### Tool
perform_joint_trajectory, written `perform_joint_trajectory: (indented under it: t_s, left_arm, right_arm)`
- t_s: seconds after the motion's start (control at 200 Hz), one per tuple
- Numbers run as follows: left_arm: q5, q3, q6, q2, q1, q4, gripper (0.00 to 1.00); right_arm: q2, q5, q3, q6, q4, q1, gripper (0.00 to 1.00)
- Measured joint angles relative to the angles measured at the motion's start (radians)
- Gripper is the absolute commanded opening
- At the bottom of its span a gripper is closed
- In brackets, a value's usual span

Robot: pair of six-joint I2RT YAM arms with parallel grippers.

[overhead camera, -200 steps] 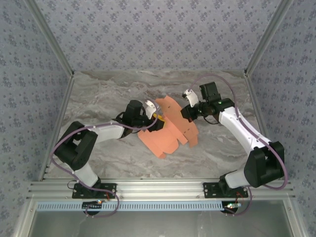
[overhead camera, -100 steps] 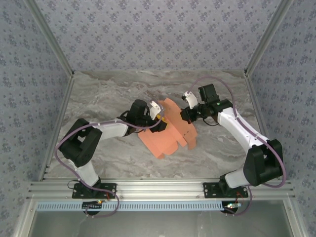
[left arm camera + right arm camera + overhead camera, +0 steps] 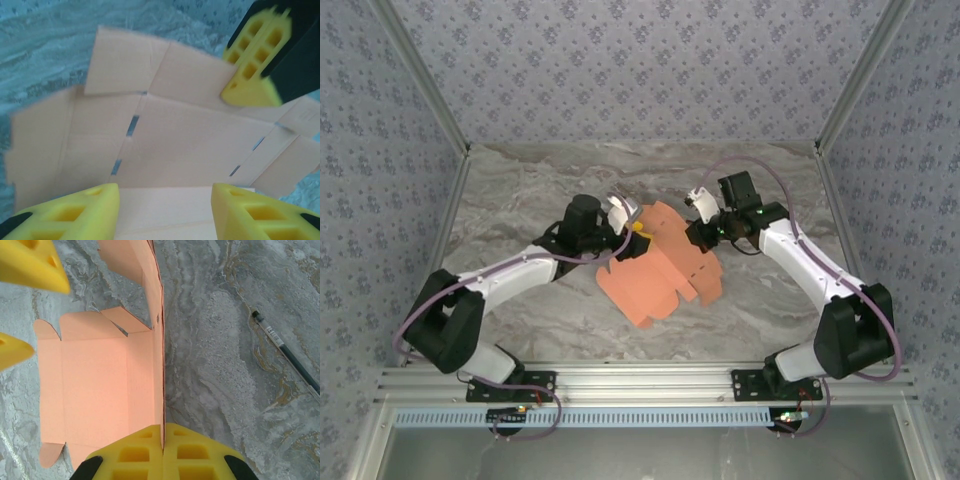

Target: Fold the paper box

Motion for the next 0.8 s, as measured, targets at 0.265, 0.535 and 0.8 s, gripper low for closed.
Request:
perform_joint_trajectory:
  t_s: [0.265,0.535,0.8]
  left_arm:
    - [0.09,0.06,-0.056,0.04,0.048,-0.026,0.53]
    - [0.174,0.175,-0.09,0.148,0.079,-0.046,0.54]
    - [0.241,0.233,-0.107,0.176,0.08,-0.049,0.47]
  right_arm:
    - [-0.003,-0.018,0.0,-0.01,0.002,0.013,0.0]
    - [-0.003,-0.026,0.0,-0.011,0.002,0.029,0.0]
    - [-0.003,-0.029,0.0,-0.018,0.002,0.033,0.0]
